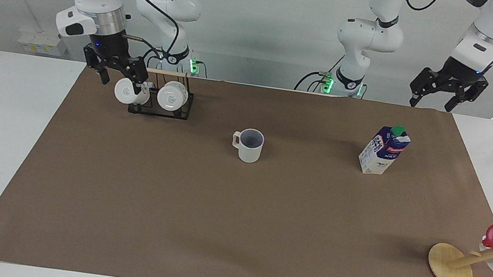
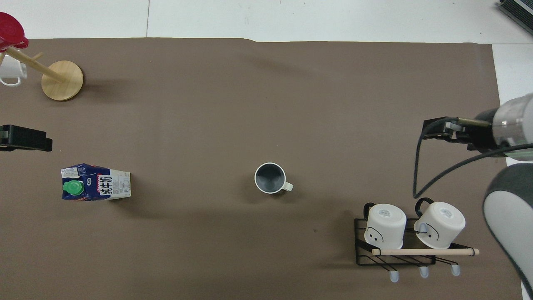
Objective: Place cup and milk on table
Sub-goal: 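Open the right gripper and withdraw it from the mug, then reach the left gripper to the milk carton and grasp it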
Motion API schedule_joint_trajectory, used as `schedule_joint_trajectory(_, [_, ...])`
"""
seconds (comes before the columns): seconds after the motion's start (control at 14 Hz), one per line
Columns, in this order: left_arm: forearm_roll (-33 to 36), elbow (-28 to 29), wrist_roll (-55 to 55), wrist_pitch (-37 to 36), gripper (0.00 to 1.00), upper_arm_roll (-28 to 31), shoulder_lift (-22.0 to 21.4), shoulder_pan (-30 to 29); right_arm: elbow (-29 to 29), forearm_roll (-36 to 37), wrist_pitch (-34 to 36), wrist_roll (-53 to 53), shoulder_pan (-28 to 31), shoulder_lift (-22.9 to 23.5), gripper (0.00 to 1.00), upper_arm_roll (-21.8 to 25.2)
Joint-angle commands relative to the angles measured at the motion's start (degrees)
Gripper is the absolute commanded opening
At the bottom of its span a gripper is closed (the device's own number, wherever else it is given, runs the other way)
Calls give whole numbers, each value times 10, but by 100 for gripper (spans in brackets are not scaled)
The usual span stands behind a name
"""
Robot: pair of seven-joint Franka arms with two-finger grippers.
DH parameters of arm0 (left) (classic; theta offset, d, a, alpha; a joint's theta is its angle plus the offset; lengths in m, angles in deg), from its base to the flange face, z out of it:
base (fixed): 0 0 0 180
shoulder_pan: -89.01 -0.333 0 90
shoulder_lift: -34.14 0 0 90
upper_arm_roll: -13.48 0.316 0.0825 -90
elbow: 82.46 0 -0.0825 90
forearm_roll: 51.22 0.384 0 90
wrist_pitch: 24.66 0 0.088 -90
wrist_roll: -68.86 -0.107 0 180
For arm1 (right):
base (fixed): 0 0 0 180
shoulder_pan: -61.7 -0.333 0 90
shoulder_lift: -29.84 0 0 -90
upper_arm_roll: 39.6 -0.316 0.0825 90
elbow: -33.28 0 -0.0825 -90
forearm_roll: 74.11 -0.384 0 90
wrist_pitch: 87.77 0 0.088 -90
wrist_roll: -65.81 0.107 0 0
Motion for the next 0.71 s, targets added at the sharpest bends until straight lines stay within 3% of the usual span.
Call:
schedule_joint_trajectory(0.0, [10,83,1,31,100,7,-32,-2,-101,9,90,-14,22,41,100,-7])
schedule_joint_trajectory(0.21, [11,184,-5,115,100,10,-62,-17,-185,19,162,-14,23,76,100,-8])
schedule_joint_trajectory(0.64, [16,297,-19,184,100,10,-100,-20,-169,7,172,-48,21,64,100,-8])
